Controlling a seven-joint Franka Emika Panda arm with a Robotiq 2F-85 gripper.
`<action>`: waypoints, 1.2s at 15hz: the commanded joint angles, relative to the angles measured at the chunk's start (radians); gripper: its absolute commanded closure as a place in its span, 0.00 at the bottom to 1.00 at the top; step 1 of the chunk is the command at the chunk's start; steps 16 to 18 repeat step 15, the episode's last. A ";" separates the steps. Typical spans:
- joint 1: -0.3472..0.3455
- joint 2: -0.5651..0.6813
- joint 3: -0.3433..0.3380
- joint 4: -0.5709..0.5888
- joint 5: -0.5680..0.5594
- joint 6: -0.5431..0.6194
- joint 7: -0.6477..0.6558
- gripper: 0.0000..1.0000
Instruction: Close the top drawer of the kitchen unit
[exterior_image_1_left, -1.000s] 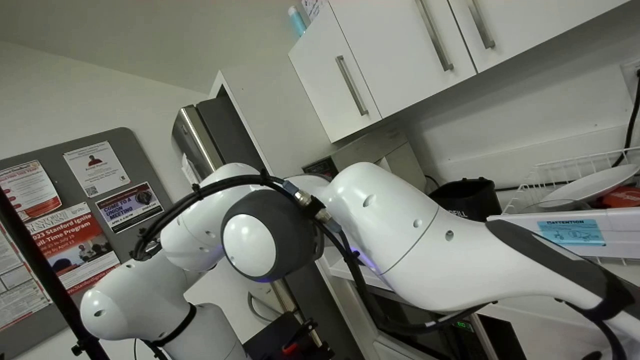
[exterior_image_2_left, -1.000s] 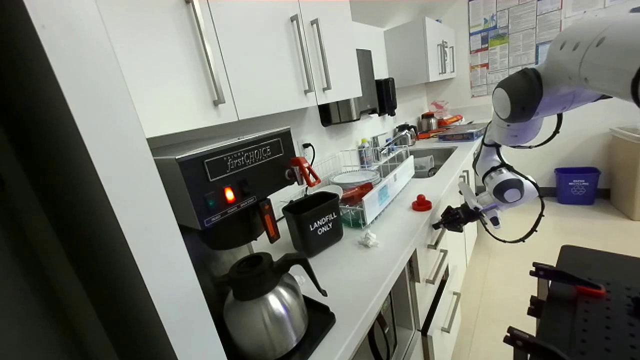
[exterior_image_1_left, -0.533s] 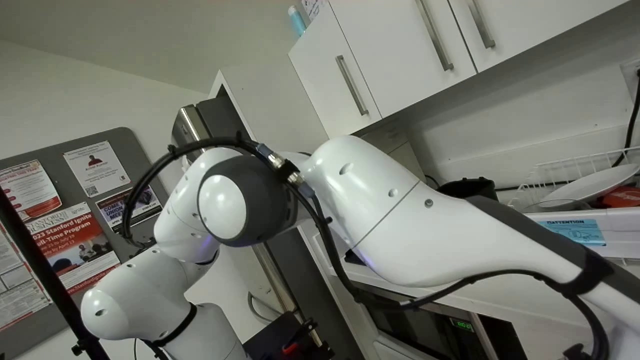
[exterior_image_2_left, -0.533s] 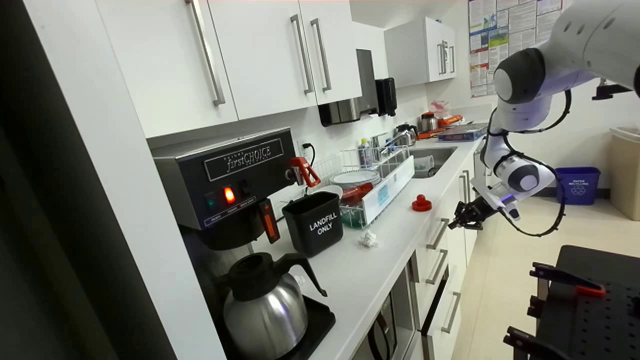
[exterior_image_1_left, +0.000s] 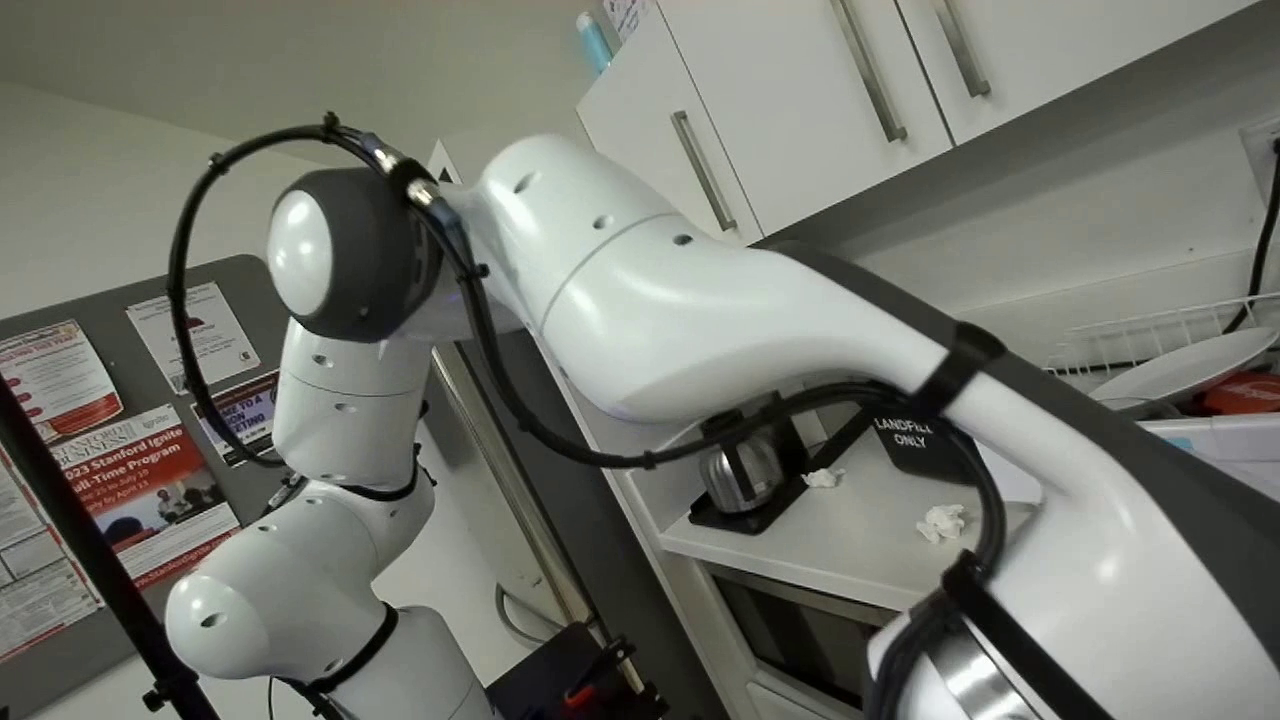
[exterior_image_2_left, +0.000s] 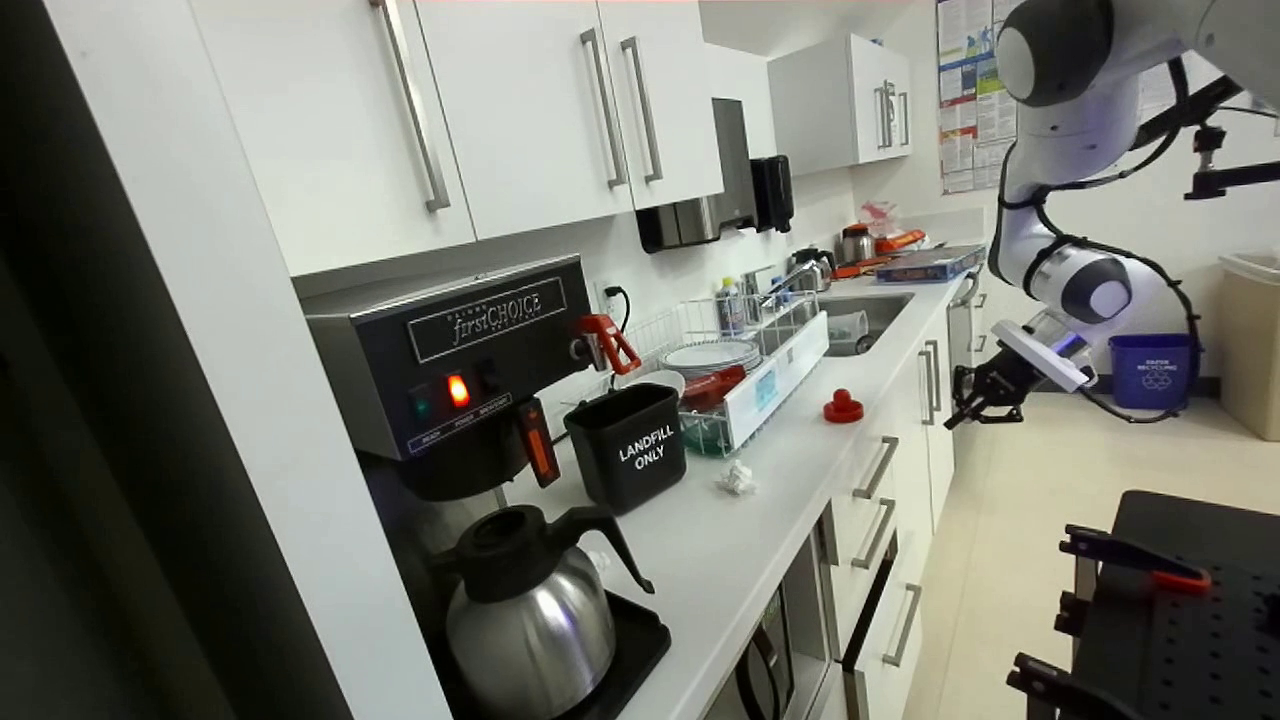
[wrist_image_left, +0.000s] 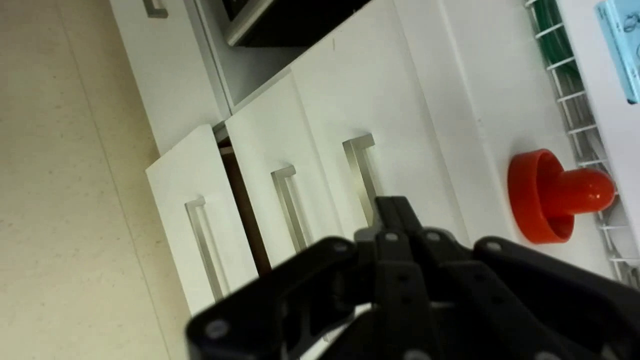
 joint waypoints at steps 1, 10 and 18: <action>0.082 -0.226 -0.046 -0.239 -0.053 0.121 -0.114 1.00; 0.213 -0.703 -0.112 -0.607 -0.282 0.341 -0.158 1.00; 0.215 -0.933 -0.107 -0.742 -0.472 0.383 -0.061 1.00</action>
